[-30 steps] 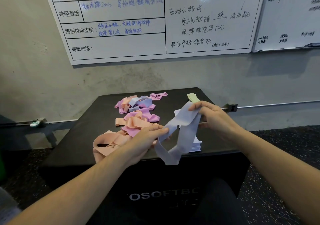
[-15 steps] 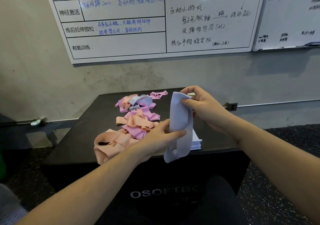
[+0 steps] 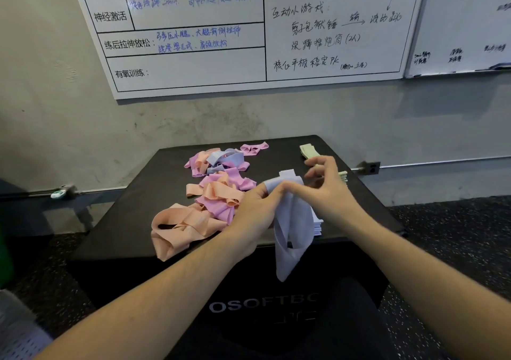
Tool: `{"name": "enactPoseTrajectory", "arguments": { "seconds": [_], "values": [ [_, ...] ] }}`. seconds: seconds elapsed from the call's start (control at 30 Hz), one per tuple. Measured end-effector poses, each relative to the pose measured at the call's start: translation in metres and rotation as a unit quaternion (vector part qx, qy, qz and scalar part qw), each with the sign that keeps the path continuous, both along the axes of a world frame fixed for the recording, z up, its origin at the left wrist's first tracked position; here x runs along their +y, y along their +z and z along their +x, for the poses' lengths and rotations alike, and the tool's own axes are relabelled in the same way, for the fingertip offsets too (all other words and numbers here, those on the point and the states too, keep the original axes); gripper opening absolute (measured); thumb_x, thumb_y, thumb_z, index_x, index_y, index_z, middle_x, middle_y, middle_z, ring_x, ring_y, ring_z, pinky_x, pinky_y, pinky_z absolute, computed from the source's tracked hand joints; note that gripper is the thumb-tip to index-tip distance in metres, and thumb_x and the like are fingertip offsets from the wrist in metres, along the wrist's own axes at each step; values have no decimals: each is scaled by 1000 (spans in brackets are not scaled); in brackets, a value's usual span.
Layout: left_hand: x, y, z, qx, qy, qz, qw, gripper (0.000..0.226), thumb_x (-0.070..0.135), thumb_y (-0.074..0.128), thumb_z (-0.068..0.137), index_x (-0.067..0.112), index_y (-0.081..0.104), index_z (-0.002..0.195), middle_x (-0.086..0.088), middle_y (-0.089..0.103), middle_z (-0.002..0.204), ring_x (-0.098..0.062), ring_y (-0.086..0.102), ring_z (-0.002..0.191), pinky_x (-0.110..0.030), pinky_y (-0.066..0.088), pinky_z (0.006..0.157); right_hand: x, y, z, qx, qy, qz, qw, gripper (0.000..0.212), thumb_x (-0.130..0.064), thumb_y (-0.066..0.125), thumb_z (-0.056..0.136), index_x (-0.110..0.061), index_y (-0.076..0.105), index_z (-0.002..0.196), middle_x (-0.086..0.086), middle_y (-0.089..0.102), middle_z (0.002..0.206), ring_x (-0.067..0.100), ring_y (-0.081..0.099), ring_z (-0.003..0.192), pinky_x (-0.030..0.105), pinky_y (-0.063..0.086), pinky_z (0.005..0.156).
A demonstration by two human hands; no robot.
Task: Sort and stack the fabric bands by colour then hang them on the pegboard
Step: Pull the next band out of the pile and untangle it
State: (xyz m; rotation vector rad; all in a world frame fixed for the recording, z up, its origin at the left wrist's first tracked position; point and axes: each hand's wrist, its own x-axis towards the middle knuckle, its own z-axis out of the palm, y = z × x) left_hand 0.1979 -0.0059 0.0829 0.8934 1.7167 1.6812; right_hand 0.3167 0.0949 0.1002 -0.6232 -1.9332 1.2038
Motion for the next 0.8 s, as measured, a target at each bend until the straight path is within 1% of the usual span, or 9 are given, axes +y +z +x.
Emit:
{"name": "enactPoseTrajectory", "arguments": {
  "seconds": [0.1,0.2,0.3,0.37,0.43,0.5,0.57,0.63,0.8],
  "values": [
    [4,-2,-2,-31,63,18,997,24,41,63,98,27,74,113,7,76,108,-18,69,110,-42,57,96,-11,-27,16,44,-44,149,987,33,-41,78,77,-26,56,96,-10,55,91,9,51,82,26,44,74],
    [9,-3,-1,-62,105,1,993,32,50,59,95,29,67,119,2,70,116,-20,64,111,-47,56,96,-20,-50,28,3,-27,301,953,30,-52,72,80,-27,59,91,-18,57,92,8,54,90,36,45,80],
    [15,-4,1,-84,136,-2,987,32,41,54,102,18,57,124,-5,63,123,-16,60,104,-36,55,86,-21,-67,33,-106,1,312,944,49,-70,68,72,-33,58,102,-21,57,101,1,52,100,31,38,93],
    [16,-4,7,-117,140,14,983,37,33,52,105,7,52,130,-13,61,124,-17,61,98,-34,55,80,-20,-77,32,-161,-7,321,933,48,-69,67,70,-35,57,103,-21,56,103,4,53,101,31,37,96],
    [12,-5,14,-182,133,57,973,46,33,55,103,3,49,138,-17,62,131,-25,63,107,-48,55,97,-18,-86,29,-168,-49,373,911,31,-56,61,73,-32,62,92,-16,57,100,14,57,96,40,44,89],
    [11,-3,16,-200,139,67,968,45,33,55,103,6,50,139,-16,63,130,-27,63,109,-52,53,100,-16,-89,29,-144,-86,378,911,23,-48,58,74,-27,66,80,-9,56,100,21,56,94,42,46,80],
    [12,-3,10,-178,170,40,968,36,35,52,103,14,54,133,-9,63,118,-23,63,104,-44,57,85,-14,-90,32,-95,-83,343,931,23,-47,60,79,-25,68,78,-8,55,109,18,51,103,42,45,80],
    [10,-2,4,-147,195,-10,970,30,37,47,104,20,52,128,-5,60,111,-18,60,99,-33,51,74,-16,-87,37,-34,-55,335,940,22,-44,64,84,-23,68,80,-8,53,119,15,47,113,40,46,86],
    [0,-6,9,-74,186,-46,979,26,39,40,107,20,42,125,-5,57,118,-19,59,108,-35,52,80,-27,-79,38,95,1,334,938,17,-28,72,87,-12,68,82,-8,52,124,18,56,116,24,44,95]
  ]
}}
